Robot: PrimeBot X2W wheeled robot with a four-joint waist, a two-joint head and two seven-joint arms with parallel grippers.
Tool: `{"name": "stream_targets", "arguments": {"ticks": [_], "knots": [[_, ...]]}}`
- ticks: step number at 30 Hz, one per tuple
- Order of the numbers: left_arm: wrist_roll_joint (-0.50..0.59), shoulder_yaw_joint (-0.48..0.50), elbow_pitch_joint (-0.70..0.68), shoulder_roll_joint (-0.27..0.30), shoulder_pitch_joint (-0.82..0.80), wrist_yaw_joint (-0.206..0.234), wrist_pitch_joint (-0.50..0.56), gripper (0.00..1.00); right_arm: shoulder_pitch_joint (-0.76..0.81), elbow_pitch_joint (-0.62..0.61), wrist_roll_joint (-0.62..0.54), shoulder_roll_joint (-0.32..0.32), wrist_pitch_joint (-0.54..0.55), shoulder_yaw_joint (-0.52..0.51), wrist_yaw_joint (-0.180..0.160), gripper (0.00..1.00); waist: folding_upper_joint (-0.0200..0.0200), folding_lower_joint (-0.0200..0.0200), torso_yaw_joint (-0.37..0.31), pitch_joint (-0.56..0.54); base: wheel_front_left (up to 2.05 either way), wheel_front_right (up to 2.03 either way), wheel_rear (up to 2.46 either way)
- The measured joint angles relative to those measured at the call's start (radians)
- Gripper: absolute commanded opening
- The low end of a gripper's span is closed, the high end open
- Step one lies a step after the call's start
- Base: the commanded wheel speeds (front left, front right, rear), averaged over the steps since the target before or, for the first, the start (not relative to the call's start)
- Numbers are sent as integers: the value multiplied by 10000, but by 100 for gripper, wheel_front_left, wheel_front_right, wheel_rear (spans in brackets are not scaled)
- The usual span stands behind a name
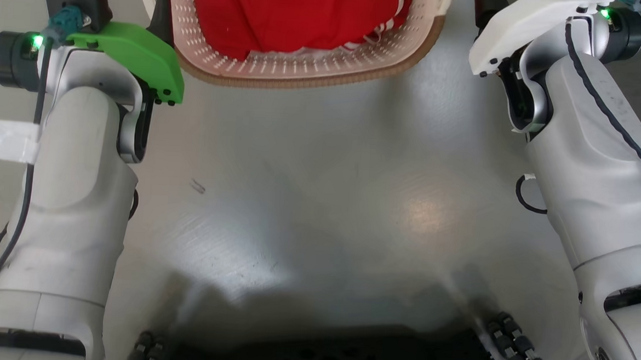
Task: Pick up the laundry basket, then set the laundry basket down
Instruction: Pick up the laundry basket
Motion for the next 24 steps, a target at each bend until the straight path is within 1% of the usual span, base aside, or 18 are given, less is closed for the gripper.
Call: {"name": "stream_targets", "arguments": {"ticks": [6,8,10,13,24], "knots": [[-15,-27,573,-61,-502,-15,-4,100,-416,500,138,-10,71,228,13,100,0,0,108,520,0,0,0],[-15,-54,729,-79,-677,-86,-38,100,-592,621,157,-15,67,303,15,100,0,0,152,654,0,0,0],[-15,-77,926,-109,-808,-96,-132,100,-708,798,244,-23,65,431,102,100,0,0,202,757,0,0,0],[-15,-165,1229,-132,-908,-180,-132,100,-770,1041,347,-23,67,568,107,100,0,0,277,856,0,0,0],[-17,-357,2109,-221,-1588,-194,-290,100,-1277,1622,765,-29,65,1076,184,100,0,-1,381,1057,0,0,0]]}}
